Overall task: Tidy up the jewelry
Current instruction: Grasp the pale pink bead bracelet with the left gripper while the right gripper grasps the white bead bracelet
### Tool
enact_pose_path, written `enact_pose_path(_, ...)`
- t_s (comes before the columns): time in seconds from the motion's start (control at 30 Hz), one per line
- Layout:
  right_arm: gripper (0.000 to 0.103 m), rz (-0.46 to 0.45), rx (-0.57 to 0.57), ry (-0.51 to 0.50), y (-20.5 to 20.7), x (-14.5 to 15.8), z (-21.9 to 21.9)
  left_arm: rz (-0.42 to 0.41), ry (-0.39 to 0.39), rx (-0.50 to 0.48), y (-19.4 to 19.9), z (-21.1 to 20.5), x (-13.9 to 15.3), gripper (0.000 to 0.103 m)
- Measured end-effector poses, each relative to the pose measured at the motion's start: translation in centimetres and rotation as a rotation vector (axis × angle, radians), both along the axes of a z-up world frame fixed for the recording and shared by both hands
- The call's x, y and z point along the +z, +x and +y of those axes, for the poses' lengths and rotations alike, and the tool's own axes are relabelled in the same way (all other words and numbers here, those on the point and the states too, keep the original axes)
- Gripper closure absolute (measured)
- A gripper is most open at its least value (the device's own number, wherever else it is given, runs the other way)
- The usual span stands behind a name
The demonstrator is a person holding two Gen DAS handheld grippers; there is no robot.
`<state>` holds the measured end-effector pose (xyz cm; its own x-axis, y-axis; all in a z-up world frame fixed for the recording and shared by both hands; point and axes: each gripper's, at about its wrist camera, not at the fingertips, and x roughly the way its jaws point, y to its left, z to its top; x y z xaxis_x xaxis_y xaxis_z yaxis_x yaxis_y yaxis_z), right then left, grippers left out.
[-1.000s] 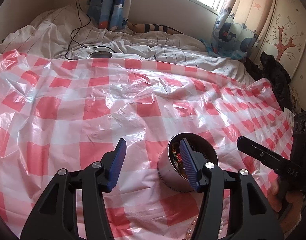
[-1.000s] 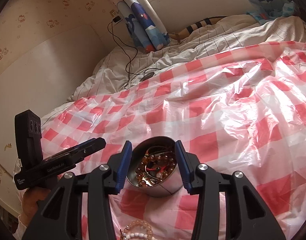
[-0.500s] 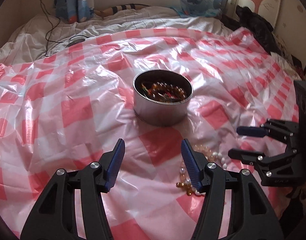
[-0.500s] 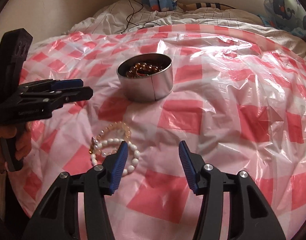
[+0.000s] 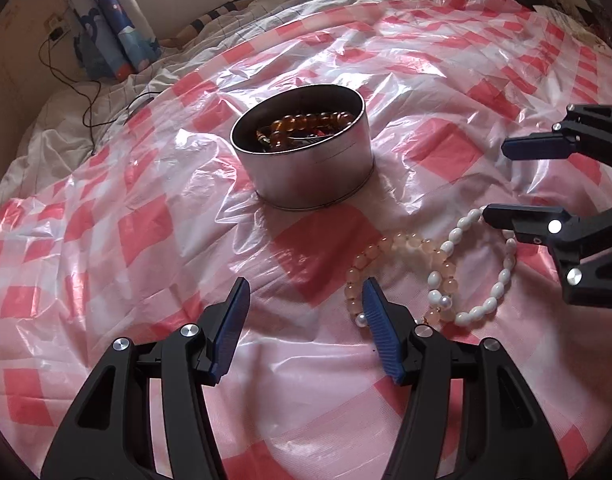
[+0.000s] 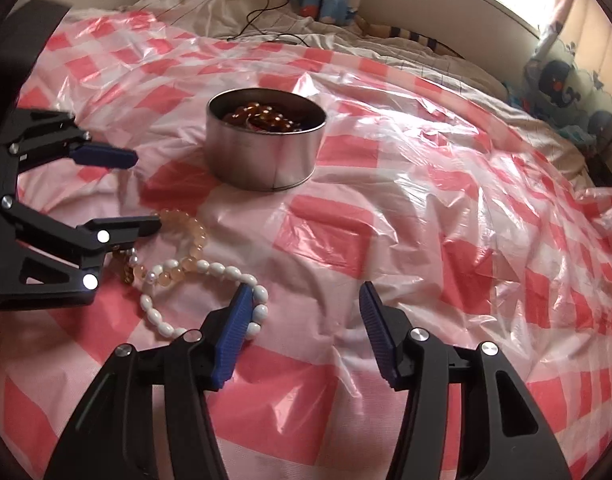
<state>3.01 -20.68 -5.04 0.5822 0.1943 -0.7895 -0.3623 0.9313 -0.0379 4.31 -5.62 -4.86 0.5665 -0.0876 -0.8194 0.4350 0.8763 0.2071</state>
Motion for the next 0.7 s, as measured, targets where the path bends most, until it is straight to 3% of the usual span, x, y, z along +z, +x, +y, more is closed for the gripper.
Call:
enact_pose_path(0.1, 0.060, 0.051, 0.035, 0.121, 0.4, 0.4, -0.7, 0.033, -0.141, -0.012, -0.2, 1.5, 0.5, 0.048)
enact_pose_path(0.2, 0.067, 0.063, 0.075, 0.121, 0.2, 0.2, 0.1, 0.032, -0.237, -0.047, -0.6, 1.8, 1.0, 0.048)
enact_pose_path(0.37, 0.073, 0.071, 0.106, 0.072, -0.1, -0.8, 1.6, 0.062, -0.242, -0.079, -0.6, 0.7, -0.7, 0.048)
enact_pose_path(0.43, 0.075, 0.076, 0.106, 0.071, 0.0, -1.0, 1.6, 0.082, -0.239, -0.092, -0.5, 0.3, -1.3, 0.058)
enact_pose_path(0.5, 0.087, 0.074, 0.105, 0.065, 0.1, -1.1, 1.7, 0.087, -0.249, -0.108, -0.5, 0.3, -1.3, 0.072)
enact_pose_path(0.6, 0.095, 0.057, 0.093, 0.056, 0.1, -0.9, 1.4, 0.091, -0.257, -0.082, -0.1, 0.8, -1.3, 0.092)
enact_pose_path(0.7, 0.095, 0.039, 0.077, 0.073, 0.2, -0.4, 0.9, 0.083, -0.280, -0.037, 0.4, 1.6, -1.0, 0.095)
